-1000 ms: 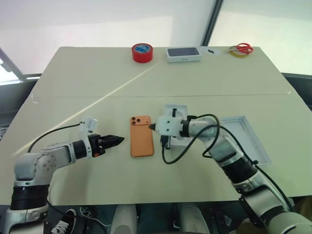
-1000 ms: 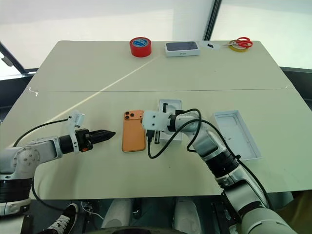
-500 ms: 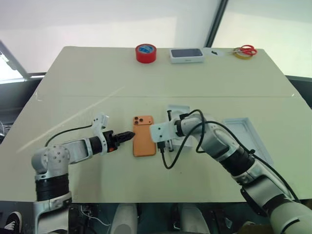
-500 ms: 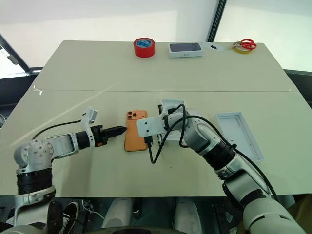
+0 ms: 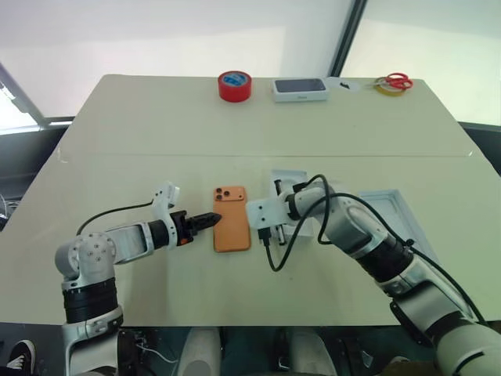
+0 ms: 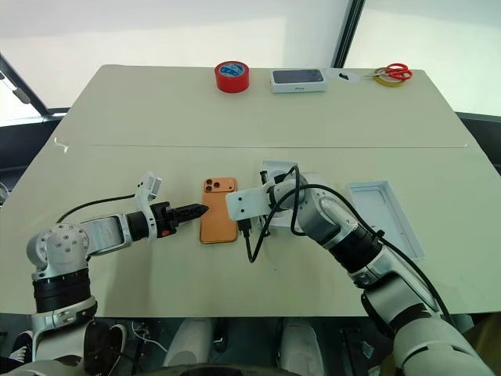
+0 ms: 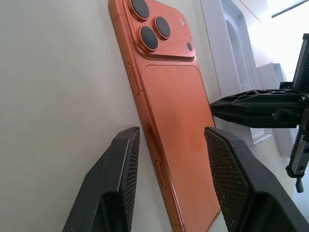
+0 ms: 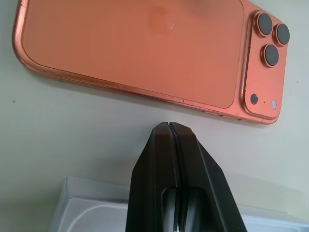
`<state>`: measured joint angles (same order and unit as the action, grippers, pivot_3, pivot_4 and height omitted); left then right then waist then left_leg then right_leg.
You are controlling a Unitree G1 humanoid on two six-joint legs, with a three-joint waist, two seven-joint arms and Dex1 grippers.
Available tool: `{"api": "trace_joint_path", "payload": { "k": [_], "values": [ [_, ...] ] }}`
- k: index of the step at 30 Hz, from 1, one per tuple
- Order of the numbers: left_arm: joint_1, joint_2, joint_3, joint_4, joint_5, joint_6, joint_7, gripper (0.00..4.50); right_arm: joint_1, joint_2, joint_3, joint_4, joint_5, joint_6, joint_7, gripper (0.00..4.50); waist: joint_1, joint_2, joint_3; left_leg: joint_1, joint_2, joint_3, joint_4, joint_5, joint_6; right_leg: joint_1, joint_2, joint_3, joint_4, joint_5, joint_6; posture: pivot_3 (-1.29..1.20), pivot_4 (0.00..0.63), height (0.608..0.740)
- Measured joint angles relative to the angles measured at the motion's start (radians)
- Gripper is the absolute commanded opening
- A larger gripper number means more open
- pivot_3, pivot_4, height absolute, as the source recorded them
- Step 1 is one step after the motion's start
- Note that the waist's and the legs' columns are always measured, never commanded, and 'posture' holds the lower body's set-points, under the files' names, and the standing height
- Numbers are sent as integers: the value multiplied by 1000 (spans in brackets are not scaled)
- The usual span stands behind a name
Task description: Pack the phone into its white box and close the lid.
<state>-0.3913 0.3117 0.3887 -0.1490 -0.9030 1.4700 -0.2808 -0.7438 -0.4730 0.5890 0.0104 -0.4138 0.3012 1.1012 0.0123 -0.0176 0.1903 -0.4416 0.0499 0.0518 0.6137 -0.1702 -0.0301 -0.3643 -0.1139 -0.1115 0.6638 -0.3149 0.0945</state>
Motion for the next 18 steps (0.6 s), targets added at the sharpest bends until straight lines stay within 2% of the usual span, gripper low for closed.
{"api": "trace_joint_path", "payload": {
  "k": [7, 12, 18],
  "values": [
    [-7, -75, 30, -10, 21, 34, 52, 2263, 26, 43, -12, 9, -3, 35, -19, 23, 1, 1, -8, 3, 0, 0, 0, 0, 0, 1, 0, 0, -1, 0, 0, 0, 150, 740],
    [-79, -198, 100, 75, 24, 93, 100, 2263, 38, 81, -10, 9, -5, 49, -36, 23, 1, 0, -13, 4, 0, -1, 0, -1, 0, 3, 0, -1, -2, 0, 0, 0, 150, 740],
    [-112, -156, 42, 87, 41, 117, 97, 2263, 40, 80, -10, 9, -5, 35, -39, 23, -2, 0, -13, 3, 0, 0, -2, -1, 0, 4, 0, -1, -2, 0, 0, 0, 150, 740]
  ]
}}
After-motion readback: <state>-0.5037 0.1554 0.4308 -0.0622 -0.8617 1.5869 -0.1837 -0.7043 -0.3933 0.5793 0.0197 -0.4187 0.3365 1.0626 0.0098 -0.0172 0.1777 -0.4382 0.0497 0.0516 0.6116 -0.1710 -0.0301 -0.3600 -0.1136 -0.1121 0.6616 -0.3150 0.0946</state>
